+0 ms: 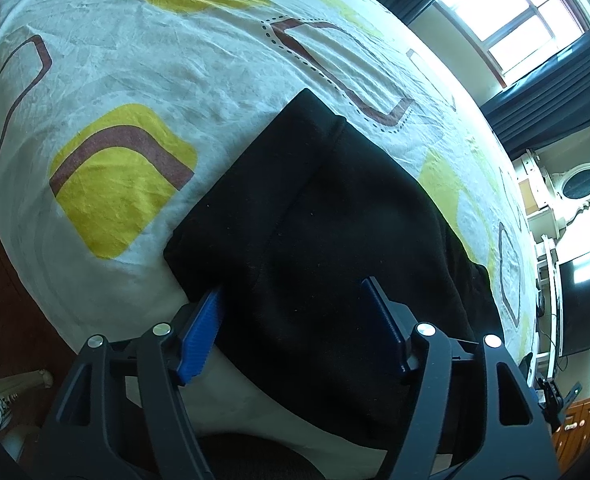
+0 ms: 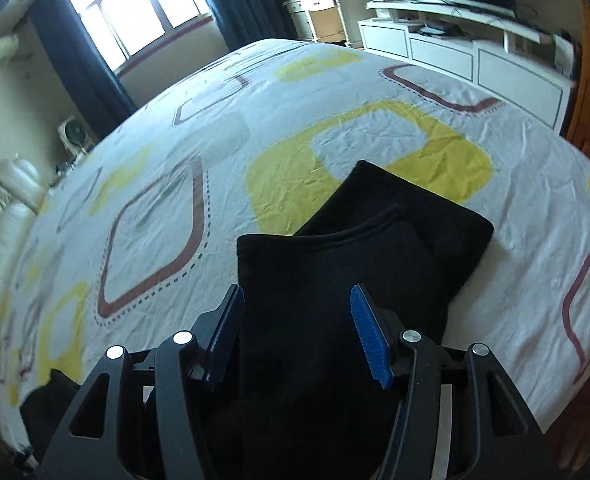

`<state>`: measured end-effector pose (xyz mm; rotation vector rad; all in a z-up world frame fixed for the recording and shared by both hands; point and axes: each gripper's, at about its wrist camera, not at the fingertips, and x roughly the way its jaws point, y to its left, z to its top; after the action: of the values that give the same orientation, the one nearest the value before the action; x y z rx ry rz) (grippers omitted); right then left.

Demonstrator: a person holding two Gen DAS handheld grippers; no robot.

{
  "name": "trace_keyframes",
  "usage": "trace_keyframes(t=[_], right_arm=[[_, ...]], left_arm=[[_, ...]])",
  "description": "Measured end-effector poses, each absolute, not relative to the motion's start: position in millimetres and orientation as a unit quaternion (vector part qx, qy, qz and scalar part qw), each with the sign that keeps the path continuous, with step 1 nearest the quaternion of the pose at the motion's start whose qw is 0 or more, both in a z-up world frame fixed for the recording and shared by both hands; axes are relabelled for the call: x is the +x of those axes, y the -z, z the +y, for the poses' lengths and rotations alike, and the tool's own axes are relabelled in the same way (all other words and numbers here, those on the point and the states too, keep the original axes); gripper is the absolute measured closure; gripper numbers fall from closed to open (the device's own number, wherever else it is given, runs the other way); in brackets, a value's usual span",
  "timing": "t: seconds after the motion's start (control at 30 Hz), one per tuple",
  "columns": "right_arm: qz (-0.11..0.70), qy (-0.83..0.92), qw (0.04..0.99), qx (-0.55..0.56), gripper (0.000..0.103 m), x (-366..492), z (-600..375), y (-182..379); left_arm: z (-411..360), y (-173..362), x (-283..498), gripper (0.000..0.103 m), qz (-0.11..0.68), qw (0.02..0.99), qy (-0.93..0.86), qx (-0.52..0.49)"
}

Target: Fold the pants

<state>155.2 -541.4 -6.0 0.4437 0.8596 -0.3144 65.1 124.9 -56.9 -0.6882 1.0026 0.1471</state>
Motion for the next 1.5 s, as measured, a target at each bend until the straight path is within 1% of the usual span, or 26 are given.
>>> trace_keyframes(t=[0.13,0.17,0.2,0.23,0.27,0.33,0.37,0.57,0.67,0.77,0.97,1.07,1.13,1.23,1.37,1.4,1.43,1.47,1.5], right_arm=[[0.462,0.179,0.859,0.130,0.047,189.5,-513.7,16.5],[0.470,0.186,0.854,0.119,0.049,193.8,-511.8,19.8],[0.480,0.191,0.849,0.113,0.053,197.2,-512.6,23.4],[0.491,0.194,0.842,0.108,0.070,198.5,-513.6,26.4],[0.498,0.194,0.838,0.109,0.083,198.7,-516.6,29.3],[0.504,0.203,0.831,0.121,0.091,193.8,-526.7,32.1],[0.500,0.205,0.831,0.129,0.093,188.4,-531.2,30.6],[0.430,0.193,0.845,0.253,0.095,125.3,-577.0,6.0],[0.395,0.199,0.842,0.309,0.095,80.3,-606.1,0.1],[0.370,0.217,0.827,0.362,0.095,32.8,-635.9,8.2],[0.357,0.249,0.763,0.478,0.096,-41.2,-683.0,66.8],[0.315,0.233,0.747,0.537,0.097,-61.8,-691.4,85.3],[0.302,0.239,0.748,0.540,0.097,-65.2,-691.8,82.9],[0.287,0.260,0.771,0.506,0.097,-65.2,-694.2,66.2],[0.300,0.266,0.759,0.512,0.096,-63.5,-700.7,74.4],[0.297,0.272,0.752,0.522,0.093,-67.5,-703.0,78.4],[0.288,0.295,0.742,0.529,0.081,-75.2,-706.2,80.5],[0.276,0.327,0.731,0.531,0.064,-85.9,-711.3,80.9],[0.262,0.366,0.717,0.533,0.058,-97.9,-716.1,79.5]], left_arm=[[125.2,57.0,65.5,0.034,0.471,0.818,-0.067,-0.322],[126.1,57.3,65.7,0.034,0.471,0.818,-0.067,-0.324],[126.8,57.4,65.8,0.034,0.471,0.817,-0.066,-0.326],[127.0,57.5,66.2,0.034,0.471,0.817,-0.066,-0.327],[127.6,57.7,66.2,0.034,0.471,0.816,-0.065,-0.329],[128.5,57.9,66.0,0.034,0.470,0.815,-0.065,-0.332],[129.3,57.9,65.8,0.034,0.470,0.815,-0.065,-0.332],[130.8,58.2,65.2,0.034,0.470,0.815,-0.065,-0.334],[131.7,58.1,64.7,0.034,0.469,0.814,-0.064,-0.336],[130.6,57.1,64.0,0.034,0.469,0.815,-0.066,-0.334],[130.2,56.6,63.3,0.034,0.469,0.816,-0.066,-0.332],[129.9,56.1,62.9,0.034,0.468,0.816,-0.066,-0.332],[129.6,55.8,62.3,0.034,0.467,0.817,-0.066,-0.330],[128.4,55.2,61.5,0.034,0.467,0.819,-0.067,-0.326],[123.4,54.3,62.8,0.034,0.471,0.821,-0.069,-0.315],[123.4,54.1,63.1,0.034,0.472,0.821,-0.069,-0.315],[124.2,54.2,63.3,0.034,0.472,0.820,-0.068,-0.317],[125.5,54.3,63.4,0.034,0.472,0.818,-0.067,-0.321],[126.9,54.4,63.5,0.034,0.472,0.816,-0.067,-0.326]])
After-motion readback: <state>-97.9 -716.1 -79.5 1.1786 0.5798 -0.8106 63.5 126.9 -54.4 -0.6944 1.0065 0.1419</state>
